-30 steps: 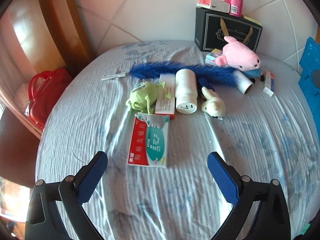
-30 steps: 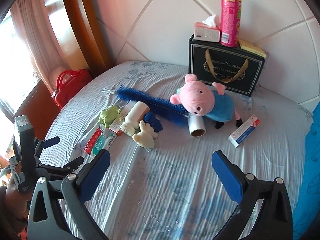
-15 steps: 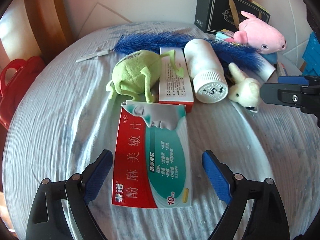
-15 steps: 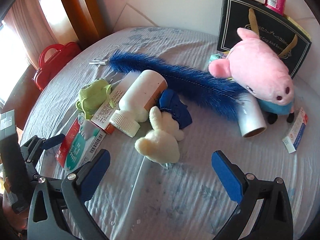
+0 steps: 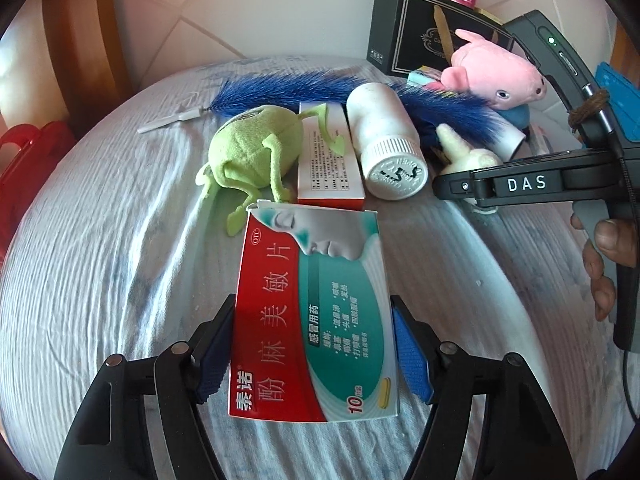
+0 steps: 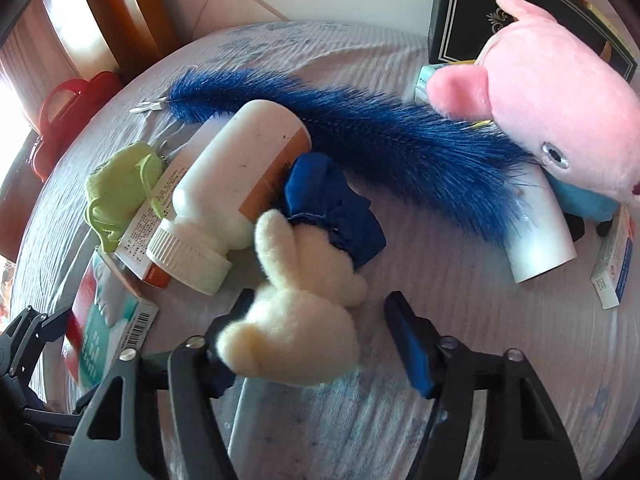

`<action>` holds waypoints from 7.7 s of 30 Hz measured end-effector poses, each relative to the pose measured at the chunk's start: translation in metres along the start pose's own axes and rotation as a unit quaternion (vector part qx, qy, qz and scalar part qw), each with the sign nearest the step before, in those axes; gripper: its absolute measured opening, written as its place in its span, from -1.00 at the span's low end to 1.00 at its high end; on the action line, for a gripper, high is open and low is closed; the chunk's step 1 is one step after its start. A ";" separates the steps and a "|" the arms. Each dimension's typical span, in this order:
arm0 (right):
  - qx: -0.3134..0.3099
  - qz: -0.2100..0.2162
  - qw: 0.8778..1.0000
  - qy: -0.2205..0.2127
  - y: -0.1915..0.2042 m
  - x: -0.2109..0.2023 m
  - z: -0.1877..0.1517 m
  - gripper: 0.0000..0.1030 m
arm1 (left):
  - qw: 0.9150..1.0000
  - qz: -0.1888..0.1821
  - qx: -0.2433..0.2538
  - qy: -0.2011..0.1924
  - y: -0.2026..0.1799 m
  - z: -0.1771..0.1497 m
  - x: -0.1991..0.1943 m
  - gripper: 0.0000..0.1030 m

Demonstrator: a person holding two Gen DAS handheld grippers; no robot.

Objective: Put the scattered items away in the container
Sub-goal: 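Grasp the red-and-teal medicine box with the left tool while the right tool grasps the white plush bunny, then carry the box and bunny over the blue crate and open both tools, then move both tools back toward the items on the bed, then grasp the white pill bottle with the left tool while the right tool grasps the white-blue ointment box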

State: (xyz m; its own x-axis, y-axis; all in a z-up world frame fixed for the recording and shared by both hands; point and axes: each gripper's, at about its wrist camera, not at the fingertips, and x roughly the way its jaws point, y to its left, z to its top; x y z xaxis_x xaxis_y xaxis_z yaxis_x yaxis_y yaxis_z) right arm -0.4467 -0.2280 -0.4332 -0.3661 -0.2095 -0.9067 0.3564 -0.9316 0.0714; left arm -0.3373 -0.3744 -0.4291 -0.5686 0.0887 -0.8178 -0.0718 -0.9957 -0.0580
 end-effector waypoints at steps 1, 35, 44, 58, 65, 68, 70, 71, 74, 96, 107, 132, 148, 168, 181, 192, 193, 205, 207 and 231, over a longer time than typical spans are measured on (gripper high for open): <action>0.003 0.000 1.000 -0.001 -0.001 -0.001 0.000 -0.12 | 1.000 0.000 -0.002 -0.003 0.001 -0.001 -0.003 0.37; 0.013 0.034 0.994 -0.101 -0.042 -0.212 -0.026 -0.13 | 0.997 0.024 0.038 -0.065 -0.055 0.032 -0.141 0.37; 0.018 0.036 0.989 -0.145 -0.052 -0.299 -0.044 -0.13 | 0.993 0.032 0.049 -0.101 -0.076 0.058 -0.201 0.37; 0.017 0.052 0.973 -0.223 -0.085 -0.400 -0.076 -0.13 | 0.984 0.027 0.088 -0.155 -0.166 0.094 -0.268 0.37; 0.013 0.047 0.967 -0.252 -0.142 -0.439 -0.101 -0.13 | 0.981 0.013 0.094 -0.168 -0.235 0.114 -0.287 0.37; 0.016 0.043 0.965 -0.258 -0.169 -0.457 -0.113 -0.13 | 0.980 0.006 0.100 -0.174 -0.268 0.121 -0.293 0.37; 0.020 0.040 0.964 -0.262 -0.187 -0.468 -0.120 -0.13 | 0.978 0.004 0.109 -0.178 -0.291 0.126 -0.298 0.37; 0.023 0.038 0.963 -0.264 -0.197 -0.474 -0.124 -0.13 | 0.977 0.003 0.113 -0.180 -0.303 0.128 -0.300 0.37; 0.032 0.033 0.962 -0.270 -0.225 -0.489 -0.135 -0.13 | 0.975 0.002 0.127 -0.182 -0.337 0.136 -0.305 0.37; 0.109 -0.043 0.950 -0.288 -0.430 -0.580 -0.216 -0.13 | 0.961 -0.049 0.206 -0.179 -0.587 0.175 -0.306 0.37; 0.170 -0.096 0.943 -0.268 -0.520 -0.603 -0.263 -0.13 | 0.948 -0.106 0.247 -0.169 -0.688 0.180 -0.289 0.37; 0.215 -0.141 0.925 -0.279 -0.627 -0.597 -0.252 1.00 | 0.949 -0.100 0.249 -0.165 -0.774 0.228 -0.256 0.99; 0.175 -0.096 0.939 -0.279 -0.560 -0.582 -0.223 1.00 | 0.963 -0.053 0.214 -0.152 -0.674 0.212 -0.261 0.99; 0.054 -0.027 0.966 -0.253 -0.367 -0.512 -0.135 1.00 | 0.988 0.033 0.098 -0.113 -0.416 0.170 -0.259 0.99; 0.041 -0.003 0.981 -0.191 -0.270 -0.410 -0.085 1.00 | 0.995 0.079 0.038 -0.049 -0.247 0.125 -0.208 0.99; 0.073 -0.035 0.988 -0.131 -0.234 -0.260 -0.054 1.00 | 0.995 0.067 0.048 -0.048 -0.147 0.096 -0.097 0.99; 0.071 -0.042 0.989 -0.124 -0.232 -0.245 -0.052 1.00 | 0.995 0.065 0.049 -0.050 -0.140 0.096 -0.085 0.99; 0.079 -0.069 0.991 -0.079 -0.223 -0.127 -0.051 1.00 | 0.995 0.061 0.071 -0.038 -0.093 0.092 0.029 0.95; 0.081 -0.072 0.991 -0.076 -0.224 -0.118 -0.049 1.00 | 0.995 0.061 0.072 -0.037 -0.090 0.096 0.038 0.95; 0.153 -0.097 0.981 -0.071 -0.272 -0.041 -0.016 1.00 | 0.996 0.036 0.076 -0.038 -0.095 0.095 0.061 0.05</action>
State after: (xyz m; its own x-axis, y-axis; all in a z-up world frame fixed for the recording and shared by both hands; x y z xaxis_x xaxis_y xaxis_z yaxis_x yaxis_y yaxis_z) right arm -0.5149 0.0389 -0.4223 -0.5245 -0.0391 -0.8505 0.0014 -0.9990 0.0450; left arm -0.4431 -0.2719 -0.4190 -0.6375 0.0252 -0.7701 -0.1493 -0.9846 0.0913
